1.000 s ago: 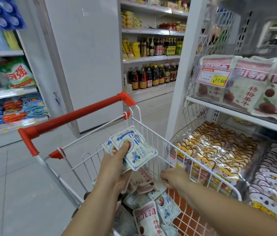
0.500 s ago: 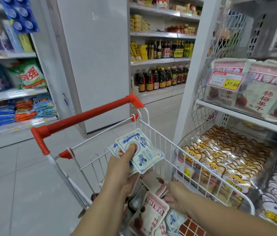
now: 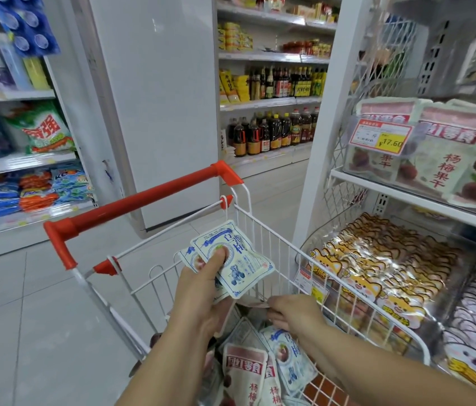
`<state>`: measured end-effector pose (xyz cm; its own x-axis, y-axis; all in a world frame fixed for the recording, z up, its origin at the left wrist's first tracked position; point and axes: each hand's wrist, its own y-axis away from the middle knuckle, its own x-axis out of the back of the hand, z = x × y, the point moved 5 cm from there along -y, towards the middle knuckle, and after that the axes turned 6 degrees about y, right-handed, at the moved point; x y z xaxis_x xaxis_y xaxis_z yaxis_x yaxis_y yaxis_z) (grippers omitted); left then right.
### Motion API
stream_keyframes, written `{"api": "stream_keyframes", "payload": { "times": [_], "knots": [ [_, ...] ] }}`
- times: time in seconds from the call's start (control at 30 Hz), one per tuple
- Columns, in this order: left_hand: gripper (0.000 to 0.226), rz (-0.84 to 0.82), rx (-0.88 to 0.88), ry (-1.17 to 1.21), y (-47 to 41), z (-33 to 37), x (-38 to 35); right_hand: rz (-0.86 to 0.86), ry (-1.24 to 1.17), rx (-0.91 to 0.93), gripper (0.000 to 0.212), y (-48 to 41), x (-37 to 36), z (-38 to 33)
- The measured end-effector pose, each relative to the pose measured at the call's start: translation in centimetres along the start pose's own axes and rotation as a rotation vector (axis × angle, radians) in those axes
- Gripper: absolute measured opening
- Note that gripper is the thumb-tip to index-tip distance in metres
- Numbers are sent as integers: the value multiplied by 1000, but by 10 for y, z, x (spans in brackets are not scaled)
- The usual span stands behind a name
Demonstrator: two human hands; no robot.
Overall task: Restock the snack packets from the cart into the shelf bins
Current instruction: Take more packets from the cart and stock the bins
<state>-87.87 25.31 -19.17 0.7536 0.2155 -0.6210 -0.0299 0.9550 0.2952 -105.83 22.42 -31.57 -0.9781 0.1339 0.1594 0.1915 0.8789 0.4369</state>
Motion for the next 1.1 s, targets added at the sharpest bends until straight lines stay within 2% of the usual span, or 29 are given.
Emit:
{"api": "stream_keyframes", "payload": {
  "times": [0.1,0.2,0.4,0.47,0.57,0.63,0.77,0.9,1.0,1.1],
  "knots": [
    [21,18,-44,-38,-6,1,5,37,79,155,15,30,11,-25],
    [17,47,-117,-93,-12,3,11,91,110,302,19,67,31,-57],
    [10,57,-111,-137,-11,-1,9,301,-136,680,31,142,74,-124],
    [14,39,-61,-131,-6,-7,4,266,-194,754,42,159,74,-134],
    [28,-39,10,-165,8,-25,-13,168,-173,743,58,167,63,-123],
    [26,-79,13,-155,20,-35,-26,186,-74,701,63,167,61,-107],
    [22,-123,-94,-170,38,-39,-47,230,34,612,47,166,78,-88],
    [26,-269,-215,-283,52,-35,-72,279,165,549,33,166,111,-93],
    [31,-343,-315,-383,64,-36,-95,283,219,543,47,170,135,-102],
    [37,-462,-400,-445,80,-36,-128,193,125,556,70,179,163,-119]
  ]
}}
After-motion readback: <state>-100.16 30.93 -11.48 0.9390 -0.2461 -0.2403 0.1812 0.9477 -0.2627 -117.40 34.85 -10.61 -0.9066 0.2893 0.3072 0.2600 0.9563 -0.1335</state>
